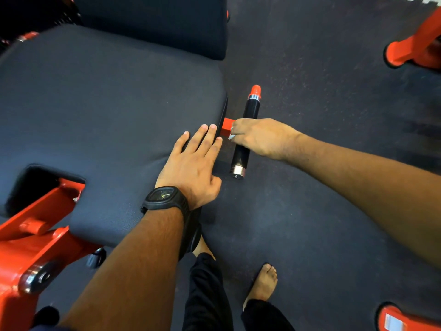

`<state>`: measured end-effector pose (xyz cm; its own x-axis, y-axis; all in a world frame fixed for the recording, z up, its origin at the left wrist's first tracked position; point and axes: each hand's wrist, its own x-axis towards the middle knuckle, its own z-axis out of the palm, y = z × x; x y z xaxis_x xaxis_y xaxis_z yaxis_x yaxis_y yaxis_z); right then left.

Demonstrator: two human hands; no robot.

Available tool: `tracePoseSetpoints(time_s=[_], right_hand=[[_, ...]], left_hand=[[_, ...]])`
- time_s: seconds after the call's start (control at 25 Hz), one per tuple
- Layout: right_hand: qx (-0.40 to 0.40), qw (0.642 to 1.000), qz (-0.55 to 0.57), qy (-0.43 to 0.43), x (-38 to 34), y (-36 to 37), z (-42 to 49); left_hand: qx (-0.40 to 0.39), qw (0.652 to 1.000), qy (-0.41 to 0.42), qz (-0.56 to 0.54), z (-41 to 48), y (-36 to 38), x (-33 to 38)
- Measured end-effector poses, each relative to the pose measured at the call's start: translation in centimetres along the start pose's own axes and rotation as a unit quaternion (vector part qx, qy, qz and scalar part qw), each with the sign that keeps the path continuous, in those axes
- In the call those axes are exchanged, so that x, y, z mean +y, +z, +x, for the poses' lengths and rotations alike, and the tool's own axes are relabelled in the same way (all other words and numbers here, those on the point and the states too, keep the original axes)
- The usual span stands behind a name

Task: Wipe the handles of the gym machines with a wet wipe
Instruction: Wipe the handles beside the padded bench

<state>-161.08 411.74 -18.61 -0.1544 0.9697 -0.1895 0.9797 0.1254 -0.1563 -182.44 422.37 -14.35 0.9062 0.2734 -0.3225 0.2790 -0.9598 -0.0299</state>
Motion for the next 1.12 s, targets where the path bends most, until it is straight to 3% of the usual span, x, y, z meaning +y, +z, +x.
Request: tracePoseSetpoints(time_s=[0.28, 0.4, 0.52, 0.56, 0.64, 0.84, 0.92, 1.04, 1.12], right_hand=[[-0.010, 0.997, -0.057, 0.045, 1.8, -0.2, 0.7], [0.005, 0.992, -0.057, 0.112, 1.9, 0.2, 1.4], [-0.022, 0.987, -0.124, 0.098, -0.2, 0.9, 1.6], [-0.021, 0.990, -0.089, 0.106, -0.2, 1.0, 1.2], [0.021, 0.976, 0.022, 0.214, 0.8, 0.3, 0.4], [0.158, 0.867, 0.176, 0.439, -5.5, 1.3, 1.1], [0.219, 0.787, 0.244, 0.522, -6.1, 0.8, 2.2], [0.236, 0.654, 0.345, 0.630, -5.3, -0.4, 4.2], [0.235, 0.613, 0.375, 0.655, -5.8, -0.4, 4.3]], left_hand=[[-0.001, 1.000, 0.002, 0.000, 0.0, 0.0, 0.1], [0.003, 1.000, 0.000, -0.003, -0.1, 0.0, 0.1], [0.004, 1.000, 0.003, 0.001, -0.1, 0.0, 0.1], [0.005, 1.000, 0.004, 0.001, -0.1, 0.0, 0.0], [0.005, 1.000, 0.003, 0.003, -0.1, 0.0, 0.0], [0.003, 1.000, 0.004, 0.004, -0.1, 0.0, 0.0], [0.005, 1.000, 0.003, 0.006, 0.0, 0.0, 0.0], [0.003, 1.000, 0.003, 0.003, 0.0, 0.0, 0.1], [-0.001, 1.000, 0.003, 0.002, -0.1, -0.1, 0.1]])
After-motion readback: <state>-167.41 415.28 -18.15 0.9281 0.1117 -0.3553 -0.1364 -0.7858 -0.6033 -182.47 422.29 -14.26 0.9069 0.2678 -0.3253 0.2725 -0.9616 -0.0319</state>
